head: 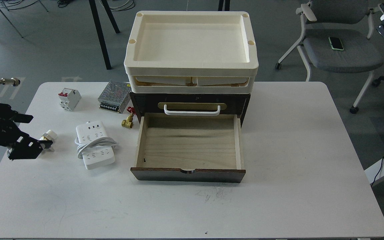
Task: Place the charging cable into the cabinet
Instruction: 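Lower the left gripper and grasp the white power strip with coiled cable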
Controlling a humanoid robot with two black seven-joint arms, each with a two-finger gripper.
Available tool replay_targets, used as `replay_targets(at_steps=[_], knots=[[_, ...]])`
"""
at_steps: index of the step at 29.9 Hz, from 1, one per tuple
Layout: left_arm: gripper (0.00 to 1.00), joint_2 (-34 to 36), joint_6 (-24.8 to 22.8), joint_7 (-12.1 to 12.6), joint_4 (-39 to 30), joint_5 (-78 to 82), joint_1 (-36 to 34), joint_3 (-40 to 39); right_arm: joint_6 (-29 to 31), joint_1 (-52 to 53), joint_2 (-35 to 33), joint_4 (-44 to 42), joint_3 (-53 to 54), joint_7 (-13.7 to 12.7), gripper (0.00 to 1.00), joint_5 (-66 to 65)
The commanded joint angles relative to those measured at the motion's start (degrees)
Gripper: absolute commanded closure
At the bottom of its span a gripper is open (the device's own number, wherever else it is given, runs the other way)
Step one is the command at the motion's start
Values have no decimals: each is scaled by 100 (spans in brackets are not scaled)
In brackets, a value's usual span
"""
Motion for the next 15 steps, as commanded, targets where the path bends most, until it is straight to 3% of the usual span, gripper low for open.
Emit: replay_targets(at_steps=[1, 10, 15], knots=[[6, -553, -1, 1, 537, 71, -9, 100, 0, -4, 38, -2, -1, -1, 0, 0], [6, -1459, -1, 1, 898, 71, -44, 65, 0, -4, 55, -3, -10, -1, 0, 0], [7, -2030, -1, 1, 1574, 19, -87, 38, 0, -48, 47, -3, 8, -1, 0, 0]])
